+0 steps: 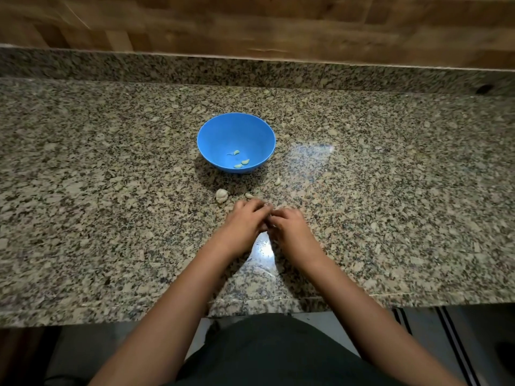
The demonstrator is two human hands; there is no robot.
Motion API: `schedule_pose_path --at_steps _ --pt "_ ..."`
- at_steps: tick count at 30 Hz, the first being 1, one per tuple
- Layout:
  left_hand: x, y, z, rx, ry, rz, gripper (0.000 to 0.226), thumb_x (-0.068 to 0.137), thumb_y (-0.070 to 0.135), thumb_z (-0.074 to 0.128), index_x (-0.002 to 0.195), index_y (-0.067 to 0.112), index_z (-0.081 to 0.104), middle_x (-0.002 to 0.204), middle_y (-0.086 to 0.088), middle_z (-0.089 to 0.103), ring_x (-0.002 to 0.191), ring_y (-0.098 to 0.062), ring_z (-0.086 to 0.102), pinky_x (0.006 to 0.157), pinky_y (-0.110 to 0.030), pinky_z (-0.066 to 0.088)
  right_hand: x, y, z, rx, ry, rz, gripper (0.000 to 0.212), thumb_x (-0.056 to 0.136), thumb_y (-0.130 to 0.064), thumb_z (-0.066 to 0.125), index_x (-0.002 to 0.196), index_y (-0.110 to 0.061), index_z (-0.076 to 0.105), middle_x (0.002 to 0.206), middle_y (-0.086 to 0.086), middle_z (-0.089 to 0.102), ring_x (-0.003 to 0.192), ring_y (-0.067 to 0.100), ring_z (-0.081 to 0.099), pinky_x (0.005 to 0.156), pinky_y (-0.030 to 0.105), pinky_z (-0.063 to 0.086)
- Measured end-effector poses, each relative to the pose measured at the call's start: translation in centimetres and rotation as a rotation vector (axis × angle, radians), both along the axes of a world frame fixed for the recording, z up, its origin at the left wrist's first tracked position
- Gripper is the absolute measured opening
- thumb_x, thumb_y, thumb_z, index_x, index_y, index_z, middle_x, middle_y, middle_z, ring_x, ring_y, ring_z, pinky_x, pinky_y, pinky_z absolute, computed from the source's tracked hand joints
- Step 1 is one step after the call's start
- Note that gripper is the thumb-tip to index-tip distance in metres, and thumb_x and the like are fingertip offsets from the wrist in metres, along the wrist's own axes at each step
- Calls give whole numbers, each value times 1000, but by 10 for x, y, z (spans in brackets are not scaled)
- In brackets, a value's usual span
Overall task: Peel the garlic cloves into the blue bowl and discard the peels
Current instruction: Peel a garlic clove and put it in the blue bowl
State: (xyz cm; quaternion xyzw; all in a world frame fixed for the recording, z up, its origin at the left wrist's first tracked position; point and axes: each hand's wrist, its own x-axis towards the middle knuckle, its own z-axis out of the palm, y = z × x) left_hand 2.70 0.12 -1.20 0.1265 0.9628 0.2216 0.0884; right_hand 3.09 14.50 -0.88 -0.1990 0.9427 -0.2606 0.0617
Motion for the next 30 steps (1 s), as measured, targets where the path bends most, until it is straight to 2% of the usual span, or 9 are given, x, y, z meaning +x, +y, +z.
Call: schedule_pose_path --at_steps 5,8,11,14,17,19,23,27,30 --pt "14 -1 -10 137 160 93 26 91 10 56 116 10 66 115 -5 58 109 -20 43 92 -35 42 7 4 4 -4 50 -7 24 86 -4 57 106 -5 69 104 11 64 101 26 48 85 27 35" --pt "23 2 -14 134 211 149 19 90 4 55 104 6 69 108 -5 60 97 -16 45 87 -33 45 14 5 6 -33 31 -12 20 85 -4 60 102 -7 70 101 7 64 98 21 49 83 21 35" --pt "26 7 -11 234 173 268 19 90 8 58 105 6 69 106 -6 63 98 -14 50 90 -24 43 18 2 10 -151 -81 -108 16 87 -4 61 99 -7 72 97 5 67 92 16 58 87 25 47" --pt "33 3 -5 524 43 567 15 84 8 65 97 10 72 95 -1 70 84 -6 61 70 -7 46 18 -3 19 -413 -368 -311 14 84 -4 65 95 -7 72 92 4 71 86 14 65 82 24 53" --pt "52 -13 0 934 -68 883 13 83 6 67 88 17 73 91 3 72 82 -5 66 65 -9 49 20 -18 29 -594 -622 -384 10 82 -1 66 90 -6 71 83 8 70 75 18 66 71 25 55" --pt "68 -31 3 1152 -70 1052 15 83 4 67 81 18 72 86 1 73 80 -8 68 66 -15 52 24 -37 37 -662 -751 -383 9 82 2 65 87 -5 70 86 12 69 79 21 65 77 29 55" --pt "112 -81 13 1471 51 1298 14 82 -4 64 82 9 70 83 -8 70 80 -17 65 77 -27 54 45 -102 48 -790 -1000 -308 16 85 10 56 79 -3 64 75 11 63 70 18 59 72 24 51" --pt "180 -139 23 1712 254 1422 17 84 -11 58 79 4 64 64 1 69 61 -5 63 64 -14 53 91 -186 52 -784 -1116 -118 19 87 12 51 78 0 61 70 10 60 64 15 55 65 20 48" --pt "242 -186 22 1758 374 1497 15 84 -10 57 82 3 64 67 -1 69 62 -6 63 62 -13 52 135 -254 44 -743 -1195 15 19 87 12 50 79 0 62 65 7 63 59 12 57 62 18 49"
